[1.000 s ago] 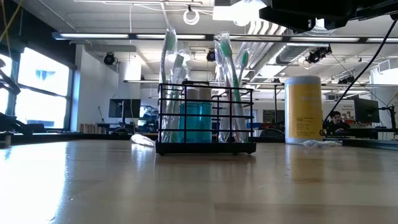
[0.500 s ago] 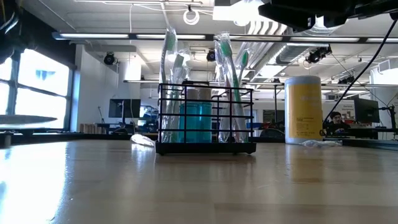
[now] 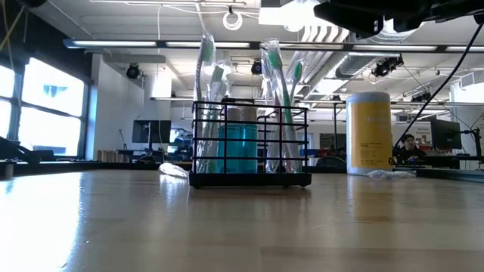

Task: Pick & Place toothbrushing station
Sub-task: Put the left blue toothbrush into the black mesh organizer

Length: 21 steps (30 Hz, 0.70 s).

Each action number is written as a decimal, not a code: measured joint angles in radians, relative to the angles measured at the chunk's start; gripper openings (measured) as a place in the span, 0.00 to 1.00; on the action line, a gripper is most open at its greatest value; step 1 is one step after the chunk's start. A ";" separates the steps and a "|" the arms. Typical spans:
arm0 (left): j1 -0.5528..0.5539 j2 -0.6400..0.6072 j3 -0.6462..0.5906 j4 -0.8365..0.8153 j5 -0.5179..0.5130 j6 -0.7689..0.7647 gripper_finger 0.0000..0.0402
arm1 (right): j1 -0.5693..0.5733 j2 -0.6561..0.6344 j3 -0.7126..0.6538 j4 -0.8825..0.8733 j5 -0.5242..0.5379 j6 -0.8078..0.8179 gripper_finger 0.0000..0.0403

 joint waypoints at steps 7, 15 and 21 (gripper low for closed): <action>0.002 0.000 0.003 0.008 -0.253 0.443 0.01 | -0.016 0.000 0.000 0.035 -0.006 0.226 0.51; 0.002 0.047 0.003 0.266 -0.493 1.029 0.01 | -0.084 0.000 0.000 0.066 -0.401 0.465 0.51; 0.064 0.153 0.003 0.471 -0.644 1.614 0.03 | -0.140 0.000 0.000 0.076 -0.540 0.589 0.51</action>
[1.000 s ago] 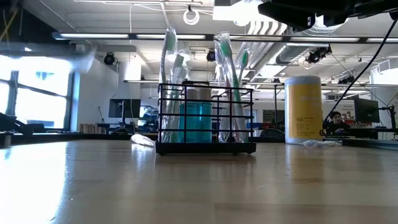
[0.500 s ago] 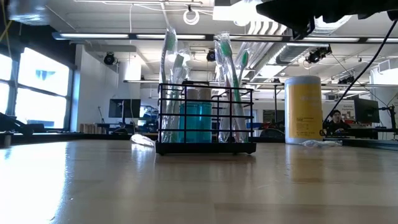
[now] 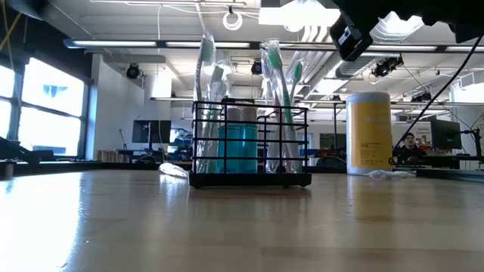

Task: Pick & Place toothbrushing station
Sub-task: Put the left blue toothbrush into the black mesh organizer

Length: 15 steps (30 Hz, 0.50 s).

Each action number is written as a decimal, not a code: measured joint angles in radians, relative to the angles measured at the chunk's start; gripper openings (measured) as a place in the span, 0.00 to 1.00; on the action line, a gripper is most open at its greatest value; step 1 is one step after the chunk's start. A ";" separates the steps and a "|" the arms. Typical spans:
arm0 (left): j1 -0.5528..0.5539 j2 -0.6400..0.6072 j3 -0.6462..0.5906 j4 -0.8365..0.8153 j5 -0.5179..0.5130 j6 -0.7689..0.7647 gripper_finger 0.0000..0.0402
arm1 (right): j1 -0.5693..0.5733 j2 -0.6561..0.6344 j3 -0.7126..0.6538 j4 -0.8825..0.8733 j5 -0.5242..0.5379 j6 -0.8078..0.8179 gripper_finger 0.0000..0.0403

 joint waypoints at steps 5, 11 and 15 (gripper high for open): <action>0.089 0.075 0.001 0.172 -0.197 0.321 0.03 | -0.023 0.000 0.000 -0.006 -0.002 0.066 0.51; 0.178 0.151 0.052 0.176 -0.149 0.480 0.03 | -0.026 0.000 0.000 -0.034 0.019 0.095 0.51; 0.201 0.223 0.118 0.174 -0.122 0.561 0.02 | -0.027 0.000 0.000 -0.072 0.078 0.122 0.51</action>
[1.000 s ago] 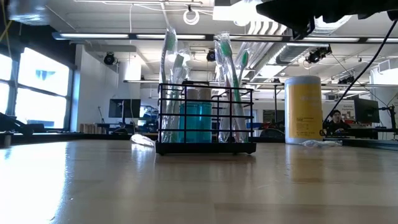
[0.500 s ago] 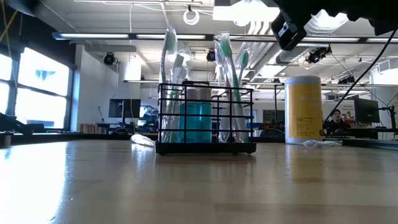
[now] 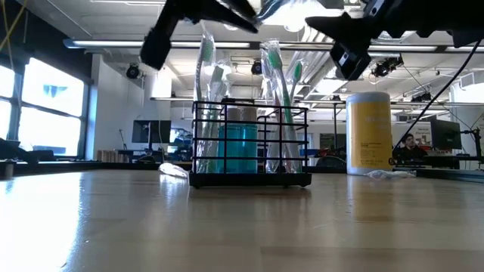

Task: Pick & Place toothbrushing station
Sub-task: Put the left blue toothbrush into the black mesh organizer

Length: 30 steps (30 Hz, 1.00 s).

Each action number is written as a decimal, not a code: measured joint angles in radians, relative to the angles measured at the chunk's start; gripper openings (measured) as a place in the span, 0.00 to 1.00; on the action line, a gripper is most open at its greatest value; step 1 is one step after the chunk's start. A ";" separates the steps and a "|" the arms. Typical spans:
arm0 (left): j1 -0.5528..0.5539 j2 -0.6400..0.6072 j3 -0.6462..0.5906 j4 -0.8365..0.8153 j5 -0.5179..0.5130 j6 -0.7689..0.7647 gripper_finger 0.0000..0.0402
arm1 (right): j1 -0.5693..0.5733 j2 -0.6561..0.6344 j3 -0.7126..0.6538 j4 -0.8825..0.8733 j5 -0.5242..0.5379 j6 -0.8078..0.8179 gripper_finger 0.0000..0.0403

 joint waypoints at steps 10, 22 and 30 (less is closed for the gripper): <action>-0.001 0.118 0.154 -0.003 0.038 0.068 0.02 | 0.003 0.000 0.000 -0.040 0.060 0.000 0.51; 0.058 0.140 0.184 0.043 0.062 0.135 0.02 | 0.003 0.000 0.000 -0.033 0.025 -0.001 0.51; 0.071 0.140 0.184 0.078 0.114 0.156 0.01 | 0.000 0.000 0.000 -0.031 0.041 -0.047 0.51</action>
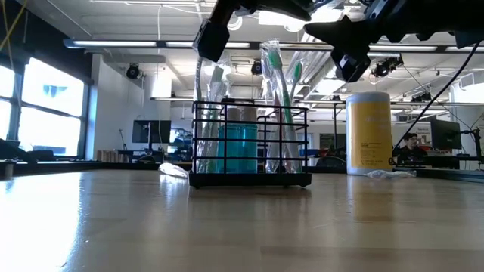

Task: Pick & Place toothbrushing station
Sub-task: Put the left blue toothbrush into the black mesh organizer

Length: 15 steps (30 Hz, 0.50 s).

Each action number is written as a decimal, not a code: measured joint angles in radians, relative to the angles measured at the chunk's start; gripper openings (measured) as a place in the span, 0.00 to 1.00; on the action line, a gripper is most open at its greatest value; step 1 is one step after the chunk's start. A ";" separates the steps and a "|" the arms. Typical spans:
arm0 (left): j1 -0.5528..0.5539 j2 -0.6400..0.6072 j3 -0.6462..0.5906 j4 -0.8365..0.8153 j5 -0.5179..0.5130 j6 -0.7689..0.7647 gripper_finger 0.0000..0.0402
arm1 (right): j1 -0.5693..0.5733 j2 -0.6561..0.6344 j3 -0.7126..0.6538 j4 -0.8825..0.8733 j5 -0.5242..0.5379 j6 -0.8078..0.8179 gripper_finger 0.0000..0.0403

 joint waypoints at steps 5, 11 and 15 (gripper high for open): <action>0.000 0.000 0.000 -0.001 0.006 0.000 0.01 | 0.000 0.000 0.000 0.000 0.006 -0.037 0.48; 0.001 0.000 0.000 -0.003 0.007 0.001 0.01 | -0.011 0.000 0.000 0.002 -0.018 -0.041 0.31; 0.000 0.000 0.000 -0.005 0.006 0.007 0.01 | -0.027 0.000 0.000 -0.002 -0.058 -0.036 0.14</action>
